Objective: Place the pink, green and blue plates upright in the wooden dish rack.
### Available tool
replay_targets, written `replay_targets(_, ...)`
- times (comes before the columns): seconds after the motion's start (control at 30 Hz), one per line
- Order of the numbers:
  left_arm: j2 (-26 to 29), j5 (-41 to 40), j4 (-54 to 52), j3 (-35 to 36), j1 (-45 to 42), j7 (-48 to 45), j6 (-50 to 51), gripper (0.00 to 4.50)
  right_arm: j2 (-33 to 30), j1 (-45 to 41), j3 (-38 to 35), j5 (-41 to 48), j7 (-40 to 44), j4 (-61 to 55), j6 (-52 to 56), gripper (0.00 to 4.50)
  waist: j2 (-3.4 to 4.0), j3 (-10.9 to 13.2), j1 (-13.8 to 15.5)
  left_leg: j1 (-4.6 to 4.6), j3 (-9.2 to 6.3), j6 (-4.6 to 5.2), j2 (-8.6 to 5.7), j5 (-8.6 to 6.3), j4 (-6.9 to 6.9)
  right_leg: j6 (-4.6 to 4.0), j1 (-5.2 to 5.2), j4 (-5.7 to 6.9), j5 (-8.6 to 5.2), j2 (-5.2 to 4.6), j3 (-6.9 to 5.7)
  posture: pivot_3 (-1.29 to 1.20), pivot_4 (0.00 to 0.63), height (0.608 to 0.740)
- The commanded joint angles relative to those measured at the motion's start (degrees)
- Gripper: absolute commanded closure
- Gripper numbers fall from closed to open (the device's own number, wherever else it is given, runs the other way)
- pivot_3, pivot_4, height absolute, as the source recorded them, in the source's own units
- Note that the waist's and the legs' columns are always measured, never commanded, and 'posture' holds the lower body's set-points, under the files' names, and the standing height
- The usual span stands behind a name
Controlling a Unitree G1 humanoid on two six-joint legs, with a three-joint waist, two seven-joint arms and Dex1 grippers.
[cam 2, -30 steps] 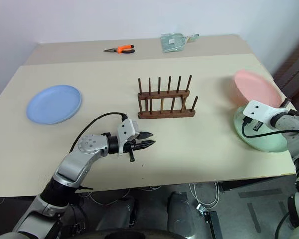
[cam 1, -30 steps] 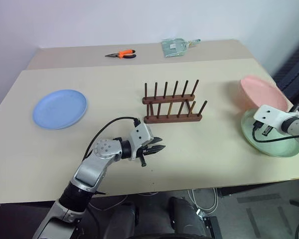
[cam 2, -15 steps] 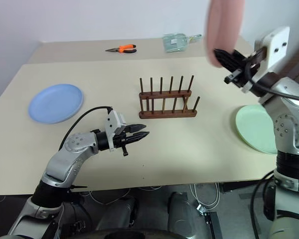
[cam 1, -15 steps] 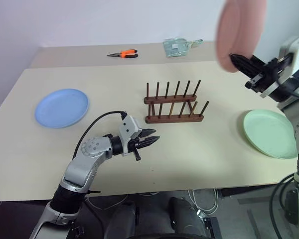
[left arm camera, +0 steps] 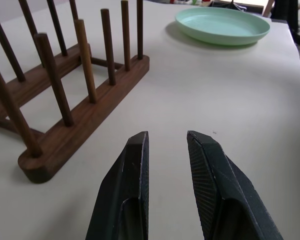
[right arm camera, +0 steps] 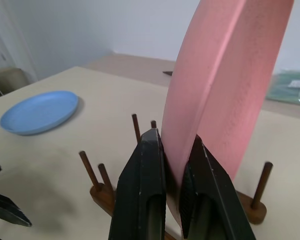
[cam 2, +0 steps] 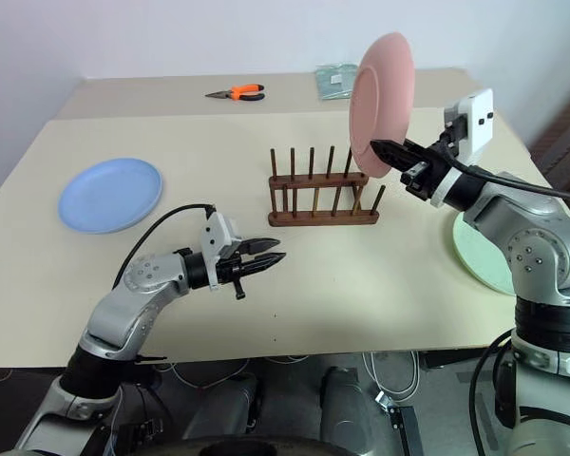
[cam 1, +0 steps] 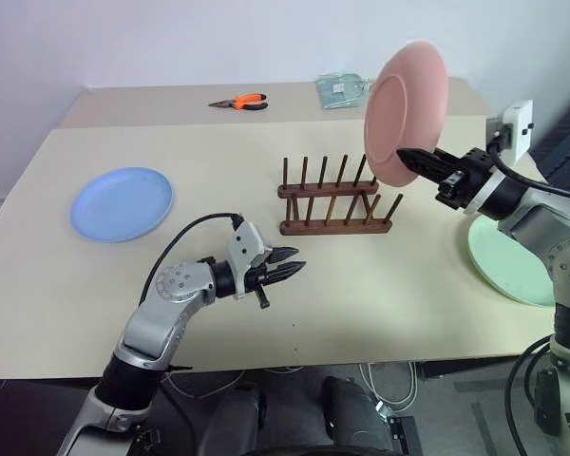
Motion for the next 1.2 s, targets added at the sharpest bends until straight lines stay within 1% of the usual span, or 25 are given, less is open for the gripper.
replay_targets(0.03,0.05,-1.01,-2.21,0.25,0.08,0.18,-0.59,3.32,0.74,-0.73,0.02,-2.10,0.39,1.71,-0.85,4.43,0.00,0.00,0.01,0.00,0.00,0.00,0.00,0.00,0.00,0.00,0.00,0.00,0.00,0.00,0.00,0.00,0.150,0.740)
replay_targets(0.07,0.02,-1.08,-2.24,0.26,0.05,0.23,-0.56,3.32,1.08,-1.00,0.05,-2.55,0.15,2.63,-0.75,4.43,-0.01,-0.01,0.00,0.00,0.00,0.00,0.00,0.00,0.00,0.00,0.00,0.00,0.00,0.00,0.00,0.00,0.150,0.740)
replay_targets(0.17,0.05,-1.13,-2.27,0.22,0.00,0.32,-0.59,3.32,1.52,-1.55,0.18,-3.87,0.40,4.40,-0.54,3.30,0.00,0.00,-0.01,0.01,0.00,0.00,0.00,0.00,0.00,-0.02,0.01,0.00,0.02,0.00,0.00,0.00,0.150,0.740)
replay_targets(0.23,0.11,-1.15,-2.39,0.15,0.04,0.28,-0.57,3.32,1.35,-1.64,0.68,-6.87,0.23,4.49,-3.11,2.40,-0.01,0.00,-0.01,0.00,0.00,0.00,-0.01,0.00,0.00,-0.04,-0.01,0.00,0.03,0.00,0.00,0.00,0.150,0.740)
replay_targets(0.27,0.16,-1.15,-2.49,0.11,0.08,0.24,-0.55,3.32,1.20,-1.62,0.95,-8.66,0.10,4.34,-4.87,1.84,0.00,0.00,-0.01,0.00,0.00,0.00,-0.01,0.00,0.00,-0.04,-0.01,0.00,0.03,0.00,0.00,0.00,0.150,0.740)
replay_targets(0.33,0.14,-1.40,-2.74,0.07,0.11,0.06,-0.48,3.32,0.60,-1.94,-0.13,-11.58,-0.40,4.27,-8.36,0.86,0.00,0.00,-0.02,0.00,0.01,0.00,-0.01,0.00,-0.01,0.02,-0.01,0.00,0.01,0.00,0.00,0.00,0.150,0.740)
replay_targets(0.4,0.11,-1.55,-2.99,-0.05,0.06,-0.08,-0.54,3.32,-0.81,-2.53,-3.45,-12.81,-0.93,5.14,-10.71,0.86,0.00,0.00,0.02,0.00,0.01,0.00,-0.01,0.00,0.00,0.20,0.00,0.00,0.02,0.00,0.00,0.00,0.150,0.740)
replay_targets(0.47,0.16,-1.69,-3.09,-0.35,-0.18,-0.35,-0.63,3.32,-3.30,-2.32,-9.18,-12.01,-1.60,6.37,-10.46,0.86,0.00,0.00,0.26,-0.03,0.00,0.00,-0.02,0.00,0.00,0.23,0.00,-0.01,0.03,-0.01,0.00,0.00,0.150,0.740)
replay_targets(0.53,0.04,-1.78,-2.74,-0.62,-0.48,-0.50,-0.80,3.32,-5.94,0.35,-13.62,-11.86,-1.41,6.92,-9.26,0.86,0.00,0.00,0.56,-0.10,-0.06,0.00,-0.07,0.00,0.04,0.14,0.01,-0.03,0.08,-0.04,0.00,0.00,0.150,0.740)
replay_targets(0.6,-0.19,-1.79,-1.89,-1.21,-0.88,-0.99,-1.22,3.32,-8.41,6.46,-15.44,-13.92,-0.67,6.63,-7.60,0.86,-0.11,-0.07,0.59,-0.09,-0.06,0.03,-0.08,-0.02,0.02,0.16,0.03,-0.06,0.07,-0.04,-0.01,0.00,0.150,0.740)
replay_targets(0.7,-0.54,-1.25,-0.24,-2.42,-1.81,-2.05,-2.12,3.32,-11.95,19.38,-11.50,-20.77,1.03,2.82,-7.81,0.86,-0.26,-0.15,0.21,0.02,-0.05,0.08,-0.03,-0.06,-0.06,0.08,0.10,-0.04,-0.06,-0.02,-0.04,0.00,0.150,0.740)
replay_targets(0.77,-0.70,-0.89,0.77,-3.11,-2.50,-2.70,-2.81,3.32,-11.97,25.29,-8.75,-23.52,1.10,-0.13,-8.30,0.86,-0.14,-0.16,-0.15,0.04,0.06,0.07,-0.02,-0.05,-0.03,0.15,0.09,-0.02,-0.12,-0.05,0.03,0.00,0.150,0.740)
replay_targets(0.87,-0.91,-0.83,1.80,-3.57,-3.25,-3.08,-3.28,3.32,-11.64,29.54,-4.84,-27.78,-0.59,-2.04,-8.45,0.86,0.23,-0.14,-0.91,0.06,0.36,0.08,0.00,-0.05,0.00,0.21,0.06,0.01,-0.15,-0.07,0.25,0.00,0.150,0.740)
replay_targets(1.0,-1.01,-1.24,2.02,-3.68,-3.66,-3.71,-3.29,3.32,-10.56,30.62,0.85,-34.53,-3.72,0.60,-9.10,0.86,0.20,-0.16,-1.25,0.12,0.36,0.08,0.03,-0.05,0.00,0.21,0.07,0.03,-0.16,-0.04,0.23,0.00,0.150,0.740)
replay_targets(1.03,-0.93,-1.11,2.02,-3.77,-3.71,-3.86,-3.35,3.32,-10.06,30.15,1.60,-35.46,-4.21,1.93,-9.14,1.09,0.20,-0.15,-1.20,0.12,0.34,0.07,0.03,-0.05,0.01,0.22,0.06,0.01,-0.15,-0.04,0.22,0.00,0.150,0.740)
replay_targets(1.1,-0.77,-0.96,1.77,-3.79,-3.61,-3.98,-3.33,3.32,-8.95,28.61,2.08,-36.22,-4.82,4.70,-8.90,1.72,0.14,-0.13,-1.13,0.10,0.32,0.08,0.01,-0.05,0.02,0.22,0.06,-0.02,-0.15,-0.04,0.22,0.00,0.150,0.740)
replay_targets(1.13,-0.75,-0.95,1.66,-3.76,-3.55,-3.99,-3.29,3.32,-8.54,28.08,2.04,-36.37,-4.81,5.47,-8.88,2.13,0.13,-0.13,-1.10,0.08,0.31,0.08,0.00,-0.05,0.02,0.21,0.04,-0.02,-0.14,-0.06,0.22,0.00,0.150,0.740)
replay_targets(1.17,-0.70,-0.95,1.53,-3.70,-3.46,-3.89,-3.23,3.32,-8.59,27.52,2.33,-37.17,-4.95,6.45,-9.21,2.72,0.13,-0.13,-1.08,0.09,0.31,0.08,0.00,-0.05,0.04,0.21,0.05,-0.02,-0.14,-0.06,0.23,0.00,0.150,0.740)
replay_targets(1.2,-0.70,-0.94,1.45,-3.69,-3.42,-3.80,-3.18,3.32,-8.67,27.16,2.52,-37.80,-4.96,7.10,-9.53,3.16,0.12,-0.12,-1.01,0.08,0.31,0.08,0.00,-0.05,0.05,0.21,0.05,-0.02,-0.14,-0.07,0.23,0.00,0.150,0.740)
